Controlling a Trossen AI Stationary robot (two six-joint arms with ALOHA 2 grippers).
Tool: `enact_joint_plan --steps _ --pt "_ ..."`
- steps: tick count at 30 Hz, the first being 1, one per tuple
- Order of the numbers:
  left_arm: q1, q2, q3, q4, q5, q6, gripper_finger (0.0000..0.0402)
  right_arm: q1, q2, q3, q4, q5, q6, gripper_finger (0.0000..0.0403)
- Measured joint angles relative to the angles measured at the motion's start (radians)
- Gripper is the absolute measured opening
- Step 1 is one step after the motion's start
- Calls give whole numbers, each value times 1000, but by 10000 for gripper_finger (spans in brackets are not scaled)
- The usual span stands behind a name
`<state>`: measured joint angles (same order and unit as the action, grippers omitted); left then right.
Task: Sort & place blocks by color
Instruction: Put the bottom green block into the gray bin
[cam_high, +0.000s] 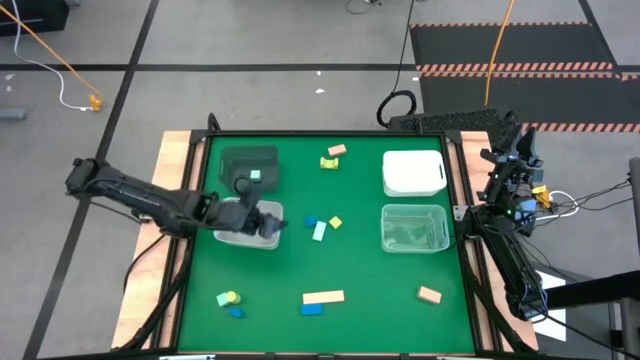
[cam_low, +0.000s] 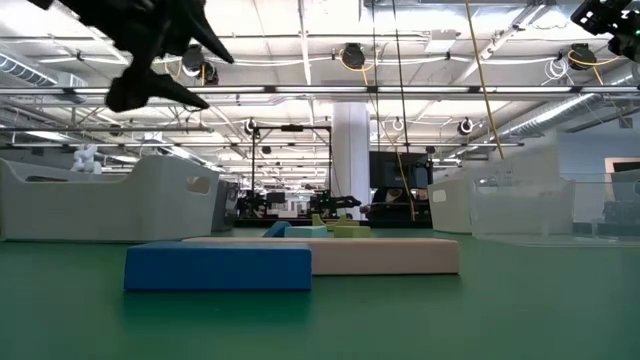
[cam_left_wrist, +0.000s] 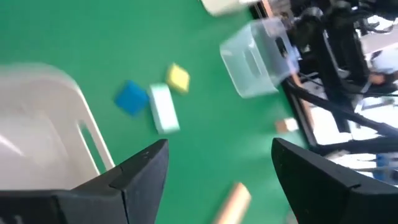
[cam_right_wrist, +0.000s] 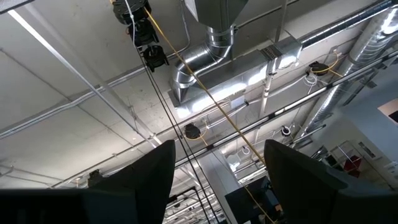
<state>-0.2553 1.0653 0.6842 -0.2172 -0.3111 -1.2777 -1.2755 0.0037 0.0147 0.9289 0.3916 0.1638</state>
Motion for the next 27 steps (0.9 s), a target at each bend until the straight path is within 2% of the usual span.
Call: enact_joint_plan --steps 5,9,13,16,21,27 --pt "-195 0 0 -41 -4 -227 291 0 0 0 0 0 0 238" --pt "-370 15 0 -45 -74 -417 291 0 0 0 0 0 0 238" --pt "-514 37 12 -47 -206 -504 291 0 0 0 0 0 0 238" --pt "-573 79 41 -54 -240 -515 292 0 0 -1 0 0 0 238" --pt "-636 155 142 -225 -226 -550 292 0 0 -1 0 0 0 238" --pt "-674 207 293 -532 -69 -668 292 0 0 -1 0 0 0 238"
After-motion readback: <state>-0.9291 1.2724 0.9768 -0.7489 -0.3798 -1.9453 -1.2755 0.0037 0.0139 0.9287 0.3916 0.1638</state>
